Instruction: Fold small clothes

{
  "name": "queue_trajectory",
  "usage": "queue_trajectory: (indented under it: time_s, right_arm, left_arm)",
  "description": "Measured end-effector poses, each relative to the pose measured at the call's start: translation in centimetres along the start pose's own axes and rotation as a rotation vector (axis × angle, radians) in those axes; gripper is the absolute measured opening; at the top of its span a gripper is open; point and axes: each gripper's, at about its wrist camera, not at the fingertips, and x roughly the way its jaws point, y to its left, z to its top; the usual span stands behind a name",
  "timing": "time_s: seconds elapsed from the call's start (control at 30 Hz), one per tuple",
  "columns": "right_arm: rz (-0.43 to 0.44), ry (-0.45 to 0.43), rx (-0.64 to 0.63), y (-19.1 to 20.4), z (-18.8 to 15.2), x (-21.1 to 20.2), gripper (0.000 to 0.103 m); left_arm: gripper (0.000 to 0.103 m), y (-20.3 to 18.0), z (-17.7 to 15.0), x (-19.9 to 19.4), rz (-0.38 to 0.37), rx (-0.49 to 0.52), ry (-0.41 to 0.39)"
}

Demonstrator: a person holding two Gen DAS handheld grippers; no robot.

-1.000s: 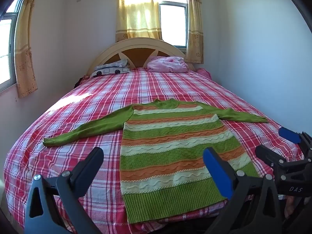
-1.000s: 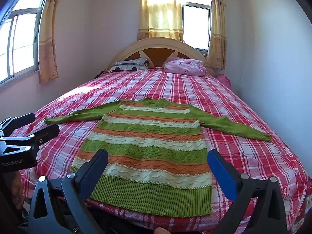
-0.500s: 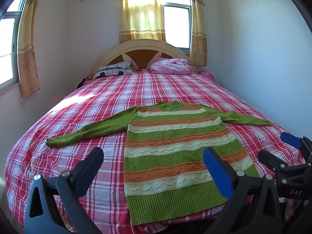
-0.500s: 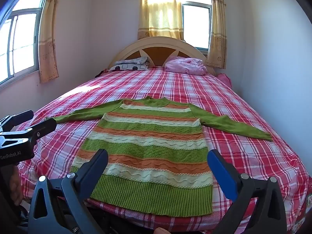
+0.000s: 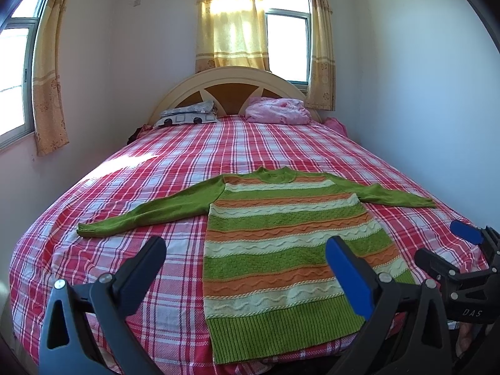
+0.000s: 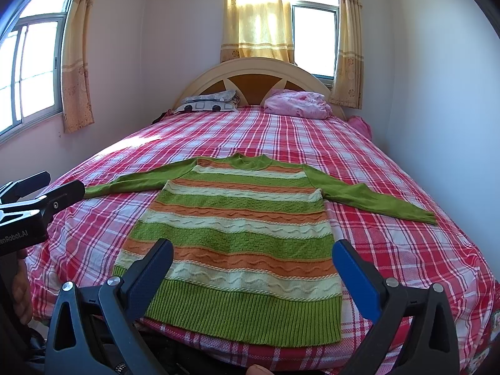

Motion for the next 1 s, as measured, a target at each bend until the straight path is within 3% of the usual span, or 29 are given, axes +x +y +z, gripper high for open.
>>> queue_trajectory:
  time_s: [1.0]
  right_arm:
    - [0.001,0.01,0.005,0.04,-0.44,0.2,0.102]
  left_arm:
    - [0.103,0.51,-0.05,0.04,0.009,-0.003,-0.008]
